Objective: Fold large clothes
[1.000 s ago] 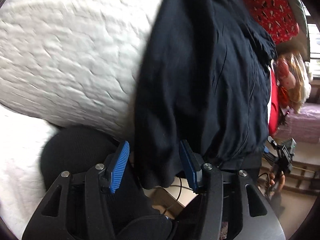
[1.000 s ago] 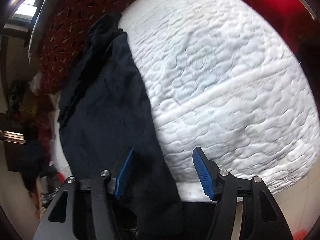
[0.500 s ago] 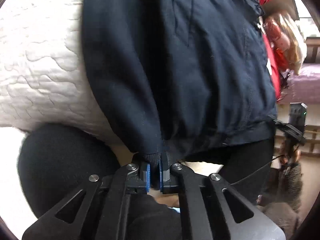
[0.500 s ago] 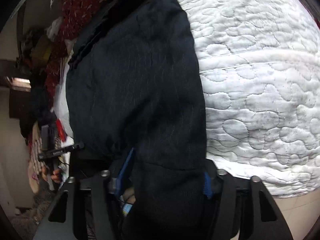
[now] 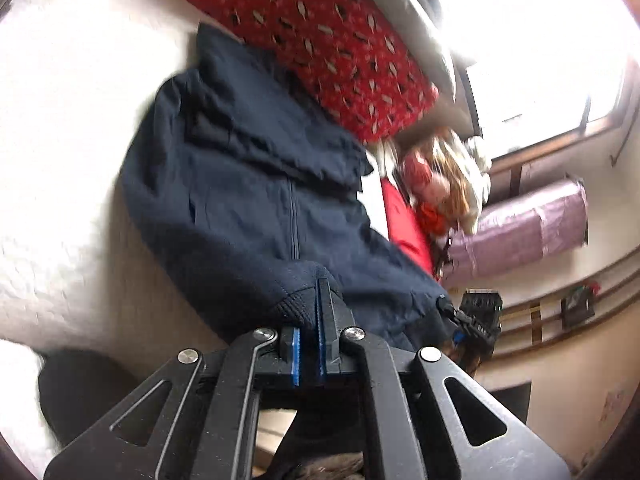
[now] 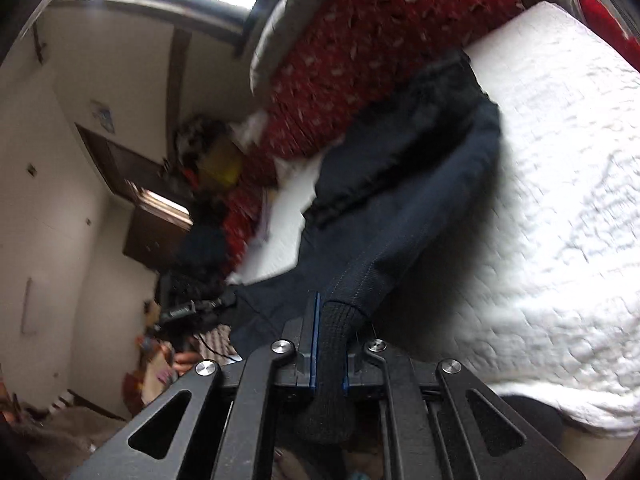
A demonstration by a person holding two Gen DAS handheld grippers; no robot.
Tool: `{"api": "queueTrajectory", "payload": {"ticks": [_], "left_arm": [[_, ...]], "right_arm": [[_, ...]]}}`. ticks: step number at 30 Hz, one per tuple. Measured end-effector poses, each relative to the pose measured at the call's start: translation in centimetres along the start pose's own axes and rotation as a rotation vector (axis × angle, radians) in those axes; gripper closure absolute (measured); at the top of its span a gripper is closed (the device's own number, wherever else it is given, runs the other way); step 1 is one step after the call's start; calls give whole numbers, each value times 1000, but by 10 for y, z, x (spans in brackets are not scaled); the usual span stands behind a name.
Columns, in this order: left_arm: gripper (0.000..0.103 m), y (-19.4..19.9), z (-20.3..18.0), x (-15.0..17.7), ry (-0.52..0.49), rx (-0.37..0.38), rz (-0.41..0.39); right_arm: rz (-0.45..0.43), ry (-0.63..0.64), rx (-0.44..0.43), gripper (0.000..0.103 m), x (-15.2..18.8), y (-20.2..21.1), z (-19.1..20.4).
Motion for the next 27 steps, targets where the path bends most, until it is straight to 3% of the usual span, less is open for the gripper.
{"api": "queueTrajectory", "payload": {"ticks": [4,11,18,27], "left_arm": [[99,-2,5,-40,32,-19,-48],[99,-15,21,-120,95,-41,-131],[99,-80,42,-208,159,-114,-144],[99,-154,88,-277,245,-197,-118]], "right_arm": [[-61,-46,-23,97,-23,-17,11],[-161,-170,-30,97,-101,-51,-8],[-200,-287,58,96,-181,-102,-55],[-230,-392,150,97,-256,-168,-130]]}}
Point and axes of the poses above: each gripper's, at about its wrist camera, not at the fingertips, and y roughly against the way its jaws point, z to its left, x to its underside, the point moved 4 cm from there along -y, roughly the way its jaws point, and after that the axes turned 3 degrees about -z, right-handed, at the moved point
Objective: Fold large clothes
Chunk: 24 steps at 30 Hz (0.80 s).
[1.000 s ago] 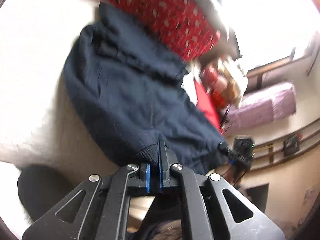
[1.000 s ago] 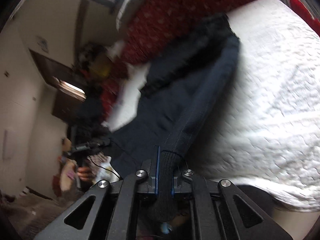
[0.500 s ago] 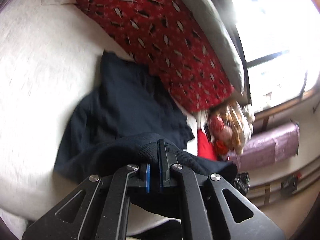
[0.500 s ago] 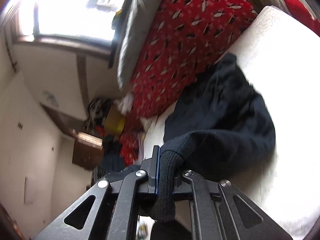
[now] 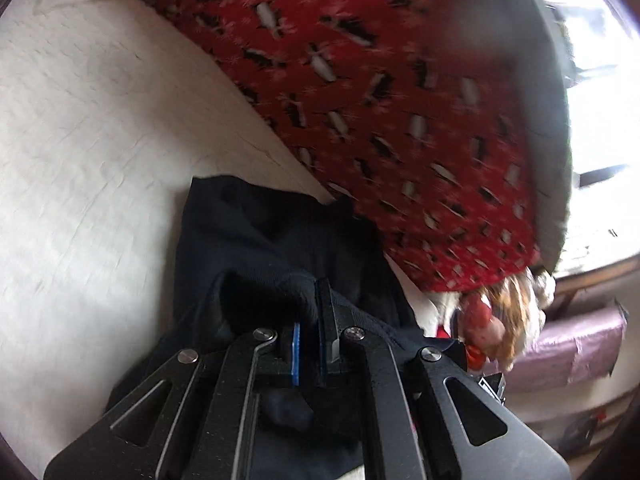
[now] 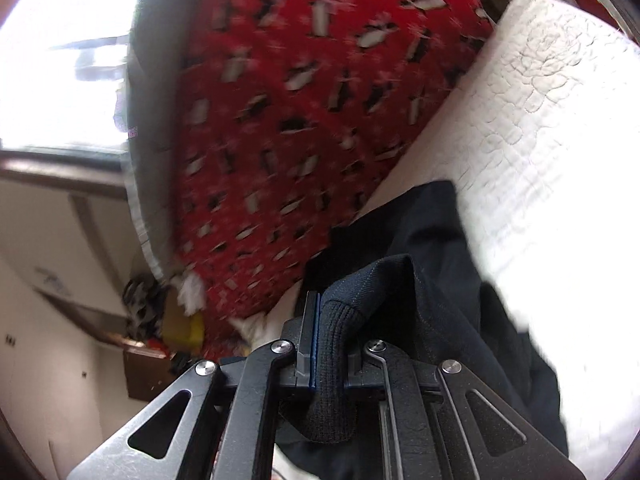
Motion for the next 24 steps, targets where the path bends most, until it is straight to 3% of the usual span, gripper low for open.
{"api": "queueTrajectory", "payload": {"ticks": [3,6,9,13,14,17,21,24], "left_arm": [[98,-26,11,-15,40,-49,19],[98,-41,20,-27,97,-62,54],[97,-33,22,-35,159,24,49],[70,5,27,-48,218,154,-44],[61,16,29,-50,210,155,-67],[59,34,30,-53,131,103,-69],[57,34,39,-40,19,3,17],[57,22,36,-27,-41,-11,83]], "right_arm": [[7,-51,33,96,-15,-29,-17],[34,-112,71,90,-27,-54,-35],[53,-174,78,88,-34,-62,-44],[55,-205,-8,75,-41,-52,-42],[49,-228,-42,69,-40,-47,-42],[32,-257,-152,62,-40,-30,-40],[-13,-182,-182,59,-39,-8,-33],[-115,-203,-230,50,-45,15,-36]]}}
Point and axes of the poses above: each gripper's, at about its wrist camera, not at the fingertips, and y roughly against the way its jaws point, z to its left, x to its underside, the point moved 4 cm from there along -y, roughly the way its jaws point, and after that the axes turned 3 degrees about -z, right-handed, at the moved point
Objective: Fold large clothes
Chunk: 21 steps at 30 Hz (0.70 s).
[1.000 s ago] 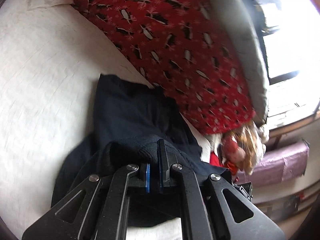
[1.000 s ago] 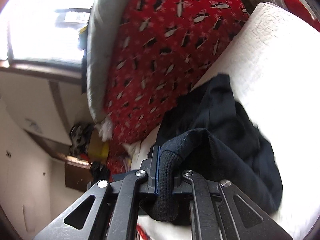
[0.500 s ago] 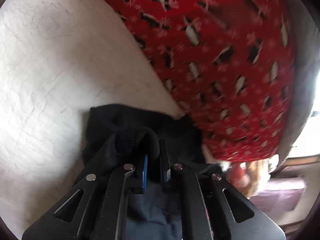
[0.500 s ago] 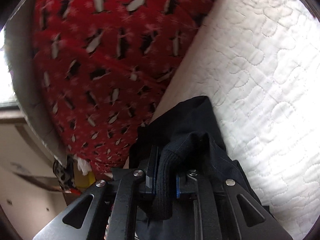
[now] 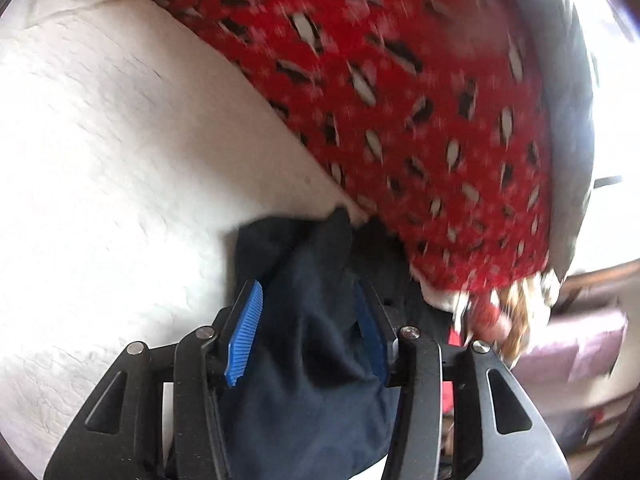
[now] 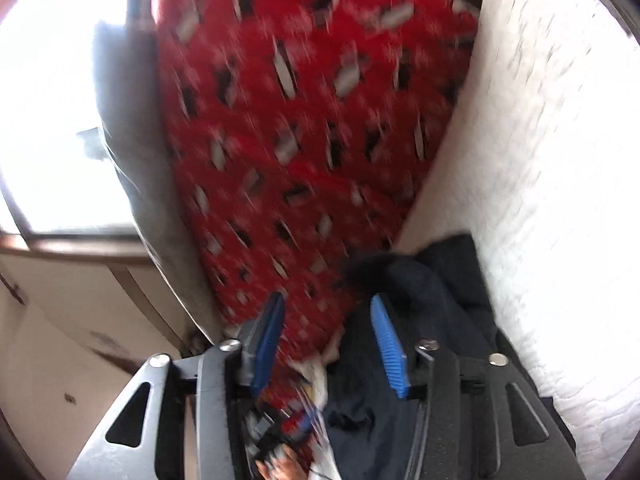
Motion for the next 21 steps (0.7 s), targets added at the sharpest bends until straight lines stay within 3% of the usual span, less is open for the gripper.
{"api": "queueTrajectory", "payload": {"ticks": [1,2,4,7,9,10,11,12,13,15,17,19,21], "left_arm": [[57,-6,-3,2,-16,2,18],[53,-11,-8,5,-41,1,38],[47,-20,-19,9,-101,-38,51],[41,-36,-27,11,-162,-125,53],[42,-46,-30,14,-186,-172,49],[47,-48,-33,15,-219,-190,32],[76,-46,-36,16,-247,-206,12],[92,-45,-40,16,-285,-228,-16],[98,-42,-40,14,-290,-232,-35],[98,-31,-30,5,-241,-212,-105],[98,-29,-10,-3,-170,-227,-128],[98,-32,16,-7,-67,-239,-124],[98,-31,36,-7,33,-164,-117]], "right_arm": [[-23,9,10,45,-2,4,0],[-26,53,83,43,-2,4,1],[16,225,306,43,5,-8,5],[27,423,500,41,16,-29,8],[50,506,593,41,20,-46,3],[71,527,626,42,24,-55,0],[94,547,642,54,28,-65,-2],[111,580,616,68,34,-73,0],[115,622,616,97,38,-78,5],[58,690,551,97,41,-75,26],[-34,646,455,98,32,-62,35],[-40,570,519,98,20,-63,15],[78,495,693,96,19,-78,-26]]}}
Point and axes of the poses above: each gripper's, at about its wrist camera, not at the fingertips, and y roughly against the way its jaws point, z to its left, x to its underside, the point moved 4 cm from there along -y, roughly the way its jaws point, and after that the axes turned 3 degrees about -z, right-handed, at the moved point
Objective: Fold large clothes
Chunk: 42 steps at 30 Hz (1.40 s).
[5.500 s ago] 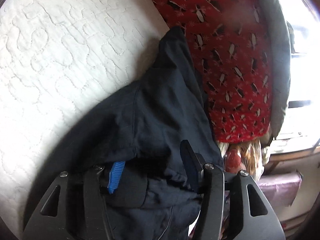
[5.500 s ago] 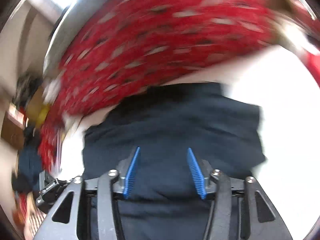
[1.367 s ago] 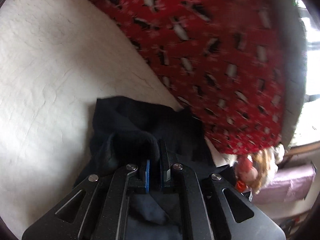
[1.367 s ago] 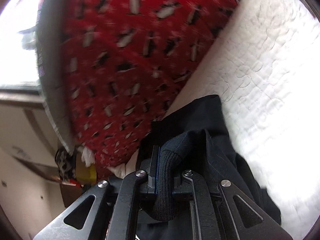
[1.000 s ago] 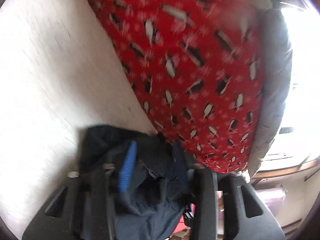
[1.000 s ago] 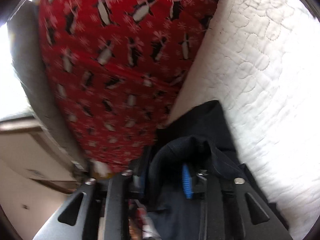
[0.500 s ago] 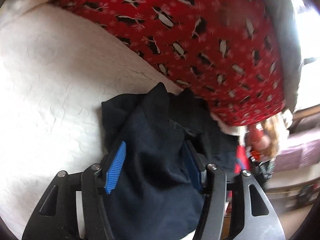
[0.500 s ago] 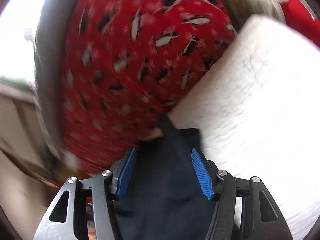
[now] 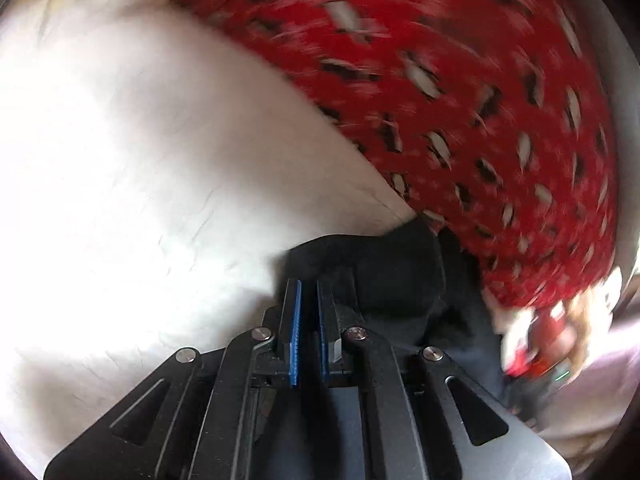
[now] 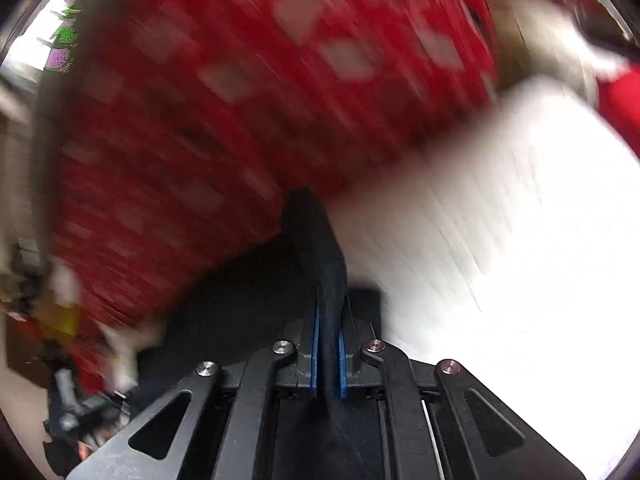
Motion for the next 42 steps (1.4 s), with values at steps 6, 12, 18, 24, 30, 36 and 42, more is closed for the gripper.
{"api": "queueTrajectory", "payload": {"ticks": [6,12,18,24,30,36,42], "left_arm": [[96,34,5,13,20,109,-92],[71,41,-2,41,-63,62,-121],[71,51,4,42,-162,27,-84],[71,54,18,32,-172,50,-46],[55,34,-3,18,-154,151,35],[46,-9,-33,16,-189,91,134],[46,-21,-48,26,-289,-90,65]], "right_arm": [[-301,83,57,84,2,56,37],[16,436,-276,74,55,15,198],[209,573,-330,66,116,-58,301],[264,728,-266,99,146,-110,338],[175,693,-345,94,130,-97,369],[142,593,-229,76,86,-71,302],[-40,294,63,65,19,2,118]]}}
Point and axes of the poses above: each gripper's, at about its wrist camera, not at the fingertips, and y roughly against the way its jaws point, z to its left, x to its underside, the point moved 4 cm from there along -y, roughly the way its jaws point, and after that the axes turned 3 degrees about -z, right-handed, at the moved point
